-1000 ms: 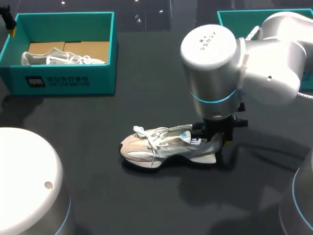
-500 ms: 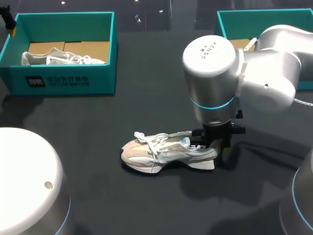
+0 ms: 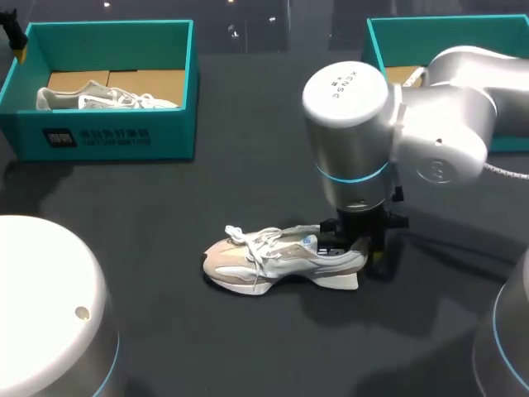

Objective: Take the shoe out of the shoebox, open the shoe tongue, remove and reinsert the insole, then place the shoe into the shoebox

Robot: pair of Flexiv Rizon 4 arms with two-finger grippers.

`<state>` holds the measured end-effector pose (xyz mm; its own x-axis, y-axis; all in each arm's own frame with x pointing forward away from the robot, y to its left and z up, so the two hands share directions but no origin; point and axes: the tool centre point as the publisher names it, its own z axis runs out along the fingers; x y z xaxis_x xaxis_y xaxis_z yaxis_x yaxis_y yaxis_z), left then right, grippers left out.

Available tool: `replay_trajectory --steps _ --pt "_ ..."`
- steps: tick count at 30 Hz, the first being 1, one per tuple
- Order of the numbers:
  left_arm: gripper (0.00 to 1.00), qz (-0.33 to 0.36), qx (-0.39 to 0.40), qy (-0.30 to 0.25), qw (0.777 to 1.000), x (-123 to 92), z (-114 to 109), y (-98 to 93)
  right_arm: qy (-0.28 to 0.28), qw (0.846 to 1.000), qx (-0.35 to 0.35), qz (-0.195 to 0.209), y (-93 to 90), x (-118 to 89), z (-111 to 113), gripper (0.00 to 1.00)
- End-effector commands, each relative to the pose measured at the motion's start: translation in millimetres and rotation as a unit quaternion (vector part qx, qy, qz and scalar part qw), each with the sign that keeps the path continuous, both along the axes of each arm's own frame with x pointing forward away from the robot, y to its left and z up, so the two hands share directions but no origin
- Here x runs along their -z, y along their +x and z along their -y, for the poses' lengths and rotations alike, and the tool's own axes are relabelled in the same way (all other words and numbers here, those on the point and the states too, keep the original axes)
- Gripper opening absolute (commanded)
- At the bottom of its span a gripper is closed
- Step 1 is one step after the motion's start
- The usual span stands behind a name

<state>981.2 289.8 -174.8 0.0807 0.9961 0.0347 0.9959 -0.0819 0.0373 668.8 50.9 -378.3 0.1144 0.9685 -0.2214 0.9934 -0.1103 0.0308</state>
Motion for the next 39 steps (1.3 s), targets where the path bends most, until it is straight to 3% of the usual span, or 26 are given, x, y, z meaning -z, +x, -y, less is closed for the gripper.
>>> replay_trajectory --steps 1,4,7,9,11,12,13,14,24,39 --pt "1.00 0.002 0.000 0.001 1.000 0 0 -1.7 0.002 1.000 0.001 -0.004 1.8 4 -1 0.00" --pt "1.00 0.002 0.000 0.001 1.000 0 0 -1.7 0.003 1.000 0.000 -0.006 2.3 5 0 0.00" --pt "1.00 0.002 0.000 0.001 1.000 0 0 -1.7 0.003 1.000 -0.001 -0.008 3.3 5 0 0.18" --pt "1.00 0.002 0.000 0.001 1.000 0 0 -1.7 0.004 1.000 -0.002 -0.008 4.1 4 0 0.41" --pt "1.00 0.002 0.000 0.001 1.000 0 0 -1.7 0.004 1.000 -0.002 -0.009 4.5 2 1 0.48" --pt "1.00 0.002 0.000 0.001 1.000 0 0 -1.7 0.004 1.000 -0.002 -0.009 4.4 0 1 0.60" --pt "1.00 0.002 0.000 0.001 1.000 0 0 -1.7 0.004 1.000 -0.002 -0.010 4.0 -2 2 0.85" --pt "1.00 0.002 0.000 0.001 1.000 0 0 -1.7 0.004 1.000 -0.002 -0.010 3.7 -4 2 1.00" --pt "1.00 0.002 0.000 0.001 1.000 0 0 -1.7 0.002 1.000 -0.002 -0.006 2.6 -36 12 1.00" --pt "1.00 0.002 0.000 0.001 1.000 0 0 -1.7 0.053 0.994 -0.096 0.017 8.7 -122 29 1.00"
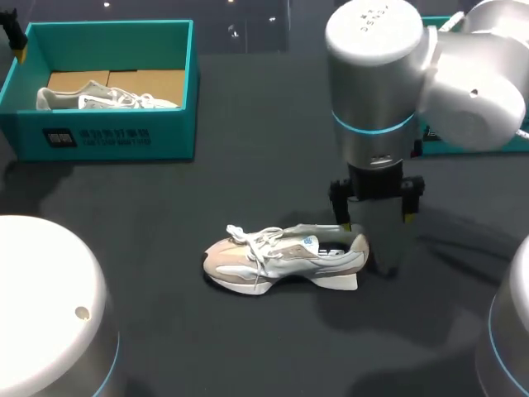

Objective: Take the shoe out of the shoebox, open the shoe tongue, remove and reinsert the insole, then place the shoe into the shoebox

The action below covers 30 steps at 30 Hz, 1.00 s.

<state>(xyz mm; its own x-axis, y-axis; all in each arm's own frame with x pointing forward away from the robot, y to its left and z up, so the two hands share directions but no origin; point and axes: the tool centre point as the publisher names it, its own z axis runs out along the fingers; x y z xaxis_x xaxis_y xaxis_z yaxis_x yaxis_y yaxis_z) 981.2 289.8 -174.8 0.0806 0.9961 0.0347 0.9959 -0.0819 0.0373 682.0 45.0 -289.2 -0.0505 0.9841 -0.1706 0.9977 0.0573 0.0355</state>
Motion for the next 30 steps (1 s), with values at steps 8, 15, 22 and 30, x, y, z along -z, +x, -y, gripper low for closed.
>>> replay_trajectory --steps 8,15,22,30 --pt "1.00 0.002 0.000 0.001 1.000 0 0 -1.7 0.041 0.996 -0.063 0.039 -1.0 -64 37 1.00" --pt "1.00 0.002 0.000 0.001 1.000 0 0 -1.7 0.094 0.984 -0.140 0.054 -0.4 -81 49 1.00" --pt "1.00 0.002 0.000 0.001 1.000 0 0 -1.7 0.089 0.980 -0.173 0.043 0.1 -96 50 1.00" --pt "1.00 0.002 0.000 0.001 1.000 0 0 -1.7 0.089 0.980 -0.173 0.043 0.1 -96 50 1.00"
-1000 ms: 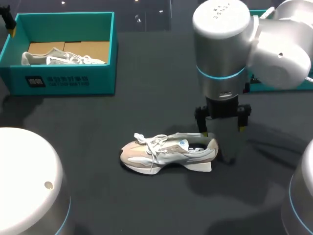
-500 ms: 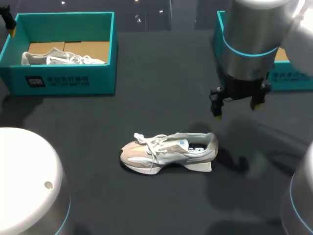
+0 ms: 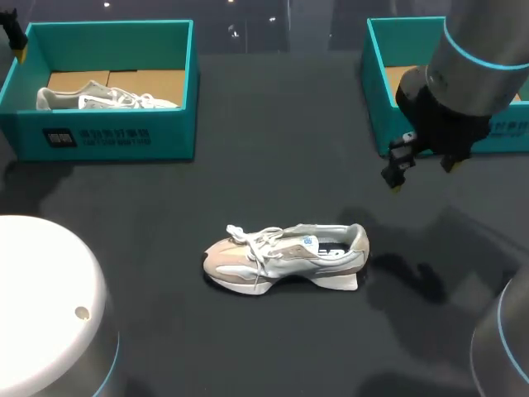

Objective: Take the shoe out of the shoebox, open the shoe tongue, remove and reinsert the insole, then place the shoe into the shoebox

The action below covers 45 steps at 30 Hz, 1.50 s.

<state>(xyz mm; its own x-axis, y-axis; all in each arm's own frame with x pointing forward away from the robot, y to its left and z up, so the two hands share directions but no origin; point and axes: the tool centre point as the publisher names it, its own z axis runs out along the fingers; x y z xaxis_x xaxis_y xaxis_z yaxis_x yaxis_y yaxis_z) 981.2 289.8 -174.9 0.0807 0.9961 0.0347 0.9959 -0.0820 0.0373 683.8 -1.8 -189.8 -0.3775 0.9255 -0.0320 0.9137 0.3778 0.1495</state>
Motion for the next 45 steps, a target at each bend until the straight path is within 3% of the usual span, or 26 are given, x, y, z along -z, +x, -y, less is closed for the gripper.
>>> replay_trajectory --steps 1,16,20,27,36,45 --pt "1.00 0.002 0.000 0.001 1.000 0 0 -1.8 0.009 1.000 -0.001 0.002 -1.7 3 4 1.00" --pt "1.00 0.002 0.000 0.001 1.000 0 0 -1.8 0.009 1.000 -0.001 0.002 -1.7 3 4 1.00" --pt "1.00 0.002 0.000 0.001 1.000 0 0 -1.8 0.000 0.998 -0.055 0.035 5.7 -3 4 1.00" --pt "1.00 0.002 0.000 0.001 1.000 0 0 -1.8 0.004 0.976 -0.178 0.125 5.3 -6 7 1.00" --pt "1.00 0.002 0.000 0.001 1.000 0 0 -1.8 0.096 0.938 -0.278 0.183 -0.7 3 19 1.00" --pt "1.00 0.002 0.000 0.001 1.000 0 0 -1.8 0.070 0.963 -0.241 0.102 8.2 -9 26 1.00"
